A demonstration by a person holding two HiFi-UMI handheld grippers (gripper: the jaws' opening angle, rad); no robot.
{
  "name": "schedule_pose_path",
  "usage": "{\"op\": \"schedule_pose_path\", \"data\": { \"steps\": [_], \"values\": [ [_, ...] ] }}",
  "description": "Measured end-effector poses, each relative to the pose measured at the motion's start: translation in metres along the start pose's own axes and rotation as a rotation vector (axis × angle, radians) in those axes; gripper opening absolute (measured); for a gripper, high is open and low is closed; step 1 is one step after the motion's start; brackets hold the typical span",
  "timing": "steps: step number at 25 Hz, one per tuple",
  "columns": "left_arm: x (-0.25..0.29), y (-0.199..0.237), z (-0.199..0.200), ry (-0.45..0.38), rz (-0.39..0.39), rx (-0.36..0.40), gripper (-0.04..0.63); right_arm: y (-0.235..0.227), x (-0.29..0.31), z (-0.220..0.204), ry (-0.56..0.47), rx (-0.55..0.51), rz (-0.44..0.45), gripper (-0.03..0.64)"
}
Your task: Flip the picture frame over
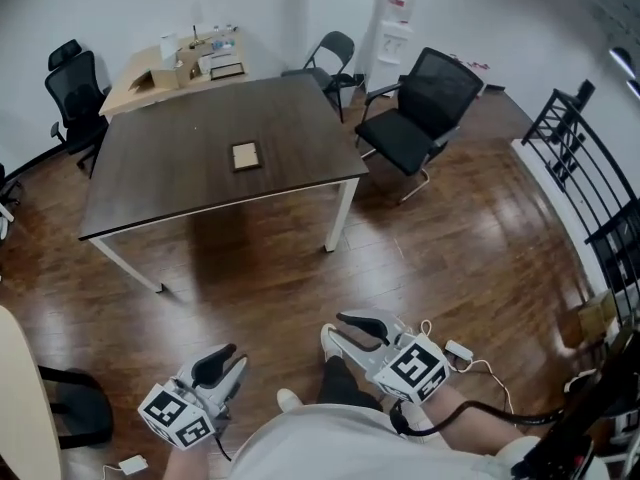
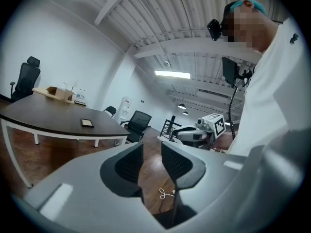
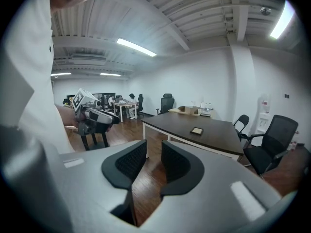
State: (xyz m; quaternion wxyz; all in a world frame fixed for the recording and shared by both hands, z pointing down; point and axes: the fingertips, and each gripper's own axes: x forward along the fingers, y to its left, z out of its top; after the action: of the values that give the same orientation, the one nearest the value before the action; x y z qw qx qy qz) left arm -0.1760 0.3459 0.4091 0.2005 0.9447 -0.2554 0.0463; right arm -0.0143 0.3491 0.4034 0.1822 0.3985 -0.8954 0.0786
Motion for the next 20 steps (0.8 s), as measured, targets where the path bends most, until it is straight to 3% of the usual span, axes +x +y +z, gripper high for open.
{"op": "schedule_pose_path", "data": {
  "steps": [20],
  "values": [
    [-0.024,0.012,0.004,-0.013,0.025,-0.010,0.117,0.023,0.022,0.023,0.024,-0.028,0.046,0.098]
  ]
}}
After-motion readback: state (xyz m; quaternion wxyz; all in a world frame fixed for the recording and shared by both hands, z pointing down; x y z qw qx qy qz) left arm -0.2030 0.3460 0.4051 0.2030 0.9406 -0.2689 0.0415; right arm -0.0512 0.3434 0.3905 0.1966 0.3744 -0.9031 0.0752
